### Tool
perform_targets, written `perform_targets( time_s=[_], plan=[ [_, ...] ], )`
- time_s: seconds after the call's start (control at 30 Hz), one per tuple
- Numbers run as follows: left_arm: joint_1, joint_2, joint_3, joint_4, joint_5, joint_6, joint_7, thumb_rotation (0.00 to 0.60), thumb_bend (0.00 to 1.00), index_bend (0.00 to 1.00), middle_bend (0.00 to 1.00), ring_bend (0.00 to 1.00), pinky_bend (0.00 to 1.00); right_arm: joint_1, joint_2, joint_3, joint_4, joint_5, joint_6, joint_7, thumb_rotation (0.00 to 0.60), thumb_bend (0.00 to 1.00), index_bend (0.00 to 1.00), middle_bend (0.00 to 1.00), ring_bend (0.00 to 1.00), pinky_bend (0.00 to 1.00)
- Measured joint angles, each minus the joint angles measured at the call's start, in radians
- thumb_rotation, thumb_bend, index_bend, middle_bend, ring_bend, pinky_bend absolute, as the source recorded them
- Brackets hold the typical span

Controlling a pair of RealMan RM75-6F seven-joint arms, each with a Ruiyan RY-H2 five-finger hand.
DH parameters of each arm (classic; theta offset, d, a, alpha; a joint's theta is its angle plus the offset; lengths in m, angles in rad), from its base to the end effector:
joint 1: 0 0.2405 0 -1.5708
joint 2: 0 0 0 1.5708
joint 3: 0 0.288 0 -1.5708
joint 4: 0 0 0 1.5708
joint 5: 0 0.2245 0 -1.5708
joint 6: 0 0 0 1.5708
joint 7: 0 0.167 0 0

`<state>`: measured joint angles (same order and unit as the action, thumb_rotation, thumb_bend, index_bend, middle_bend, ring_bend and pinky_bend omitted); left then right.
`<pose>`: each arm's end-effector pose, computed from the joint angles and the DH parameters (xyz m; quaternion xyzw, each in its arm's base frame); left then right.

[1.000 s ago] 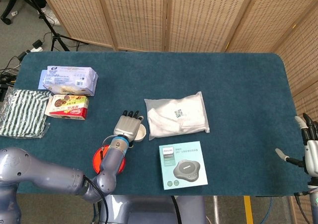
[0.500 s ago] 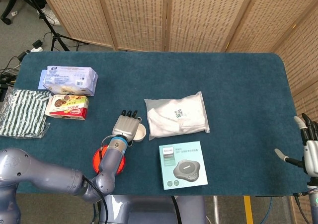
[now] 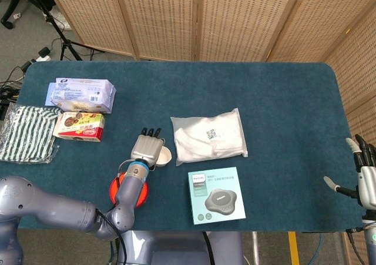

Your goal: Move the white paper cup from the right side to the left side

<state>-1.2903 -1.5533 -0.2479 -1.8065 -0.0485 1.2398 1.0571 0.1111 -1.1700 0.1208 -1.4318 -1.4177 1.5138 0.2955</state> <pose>-0.0401 0.3854 -0.0532 -0.7704 -0.4060 -0.1484 0.4687 -0.3752 -0.2341 0.1850 0.5118 -0.4105 0.4701 0.5904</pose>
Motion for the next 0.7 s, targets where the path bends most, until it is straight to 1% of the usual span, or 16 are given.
perform_targets(
  time_s=[0.2,0.4,0.5,0.6,0.7],
  plan=[
    [0.015,0.045,-0.008,-0.036,0.007,0.016,-0.006,0.600,0.31,0.39,0.00,0.00,0.00,-0.001,0.000,0.004,0.001,0.002,-0.008,-0.002,0.600,0.18,0.08,0.00,0.00,0.00],
    [0.044,0.132,-0.005,-0.091,0.024,0.049,-0.012,0.600,0.31,0.39,0.00,0.00,0.00,-0.002,0.001,0.009,0.000,0.008,-0.019,-0.005,0.600,0.18,0.08,0.00,0.00,0.00],
    [0.077,0.195,0.001,-0.109,0.034,0.061,-0.031,0.600,0.31,0.39,0.00,0.00,0.00,-0.003,0.001,0.010,-0.004,0.006,-0.018,-0.016,0.600,0.18,0.08,0.00,0.00,0.00],
    [0.131,0.275,0.011,-0.120,0.045,0.040,-0.071,0.600,0.31,0.39,0.00,0.00,0.00,-0.004,-0.001,0.009,-0.010,0.004,-0.018,-0.031,0.600,0.18,0.08,0.00,0.00,0.00],
    [0.183,0.336,0.025,-0.115,0.052,-0.014,-0.114,0.600,0.31,0.39,0.00,0.00,0.00,-0.004,-0.003,0.009,-0.015,0.001,-0.020,-0.045,0.600,0.18,0.08,0.00,0.00,0.00]
  ],
)
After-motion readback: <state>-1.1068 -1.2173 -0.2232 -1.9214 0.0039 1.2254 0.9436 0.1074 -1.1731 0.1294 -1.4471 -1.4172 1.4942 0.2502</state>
